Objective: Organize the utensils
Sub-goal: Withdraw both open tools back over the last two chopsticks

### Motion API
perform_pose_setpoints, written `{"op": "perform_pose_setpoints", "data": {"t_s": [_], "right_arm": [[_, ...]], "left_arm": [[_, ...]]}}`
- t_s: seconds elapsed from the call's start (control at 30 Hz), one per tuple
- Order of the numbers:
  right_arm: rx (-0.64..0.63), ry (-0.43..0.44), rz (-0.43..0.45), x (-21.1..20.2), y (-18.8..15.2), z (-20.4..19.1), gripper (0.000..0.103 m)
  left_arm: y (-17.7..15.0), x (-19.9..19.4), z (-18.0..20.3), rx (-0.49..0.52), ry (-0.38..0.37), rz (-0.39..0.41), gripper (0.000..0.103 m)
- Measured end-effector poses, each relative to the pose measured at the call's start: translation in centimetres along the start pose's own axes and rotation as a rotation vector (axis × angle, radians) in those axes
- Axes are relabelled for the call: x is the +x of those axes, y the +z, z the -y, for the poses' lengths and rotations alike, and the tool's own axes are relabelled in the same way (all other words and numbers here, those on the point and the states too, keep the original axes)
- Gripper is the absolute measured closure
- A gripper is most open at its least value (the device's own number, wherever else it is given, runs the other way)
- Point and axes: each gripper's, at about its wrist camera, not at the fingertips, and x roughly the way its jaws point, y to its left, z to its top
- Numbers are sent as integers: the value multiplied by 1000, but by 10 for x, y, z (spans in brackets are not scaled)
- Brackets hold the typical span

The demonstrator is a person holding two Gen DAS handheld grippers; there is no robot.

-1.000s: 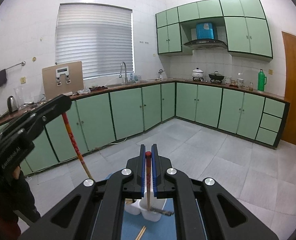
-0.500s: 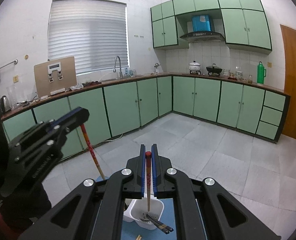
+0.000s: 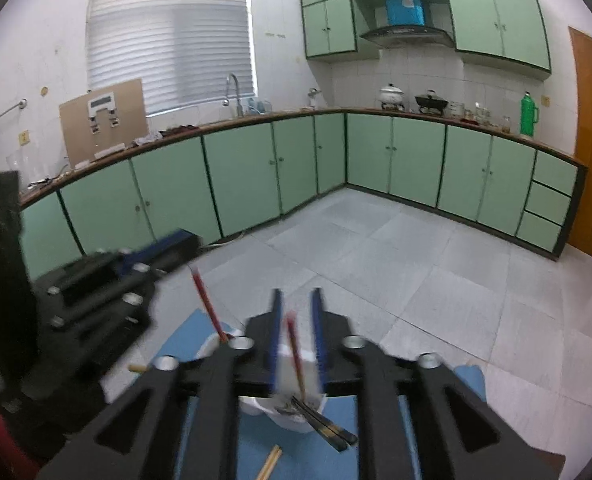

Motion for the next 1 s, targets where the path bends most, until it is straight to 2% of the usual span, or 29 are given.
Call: {"op": "perform_pose_setpoints", "data": {"t_s": [0.1, 0.17, 0.23, 0.3, 0.43, 0.53, 0.8, 1.0], "right_arm": [[32, -10, 4, -8, -8, 11, 75], [41, -34, 15, -19, -15, 17, 69], [42, -51, 23, -27, -22, 18, 62], [48, -64, 33, -41, -34, 18, 53], [42, -88, 60, -67, -64, 12, 38], [55, -102, 61, -85, -97, 5, 30], [145, -99, -60, -90, -197, -9, 27], [201, -103, -161, -85, -263, -24, 27]], "left_arm": [[-1, -16, -6, -8, 12, 14, 73], [-4, -33, -9, -13, 15, 26, 69], [-9, -52, -9, -15, 30, 30, 60], [-15, -66, -5, -8, 35, 30, 55], [-46, -104, 3, -15, 41, 11, 46], [-83, -124, 10, -20, 52, -39, 40], [-181, -134, 14, -60, 54, -257, 38], [-234, -133, 11, -75, 77, -375, 38]]}}
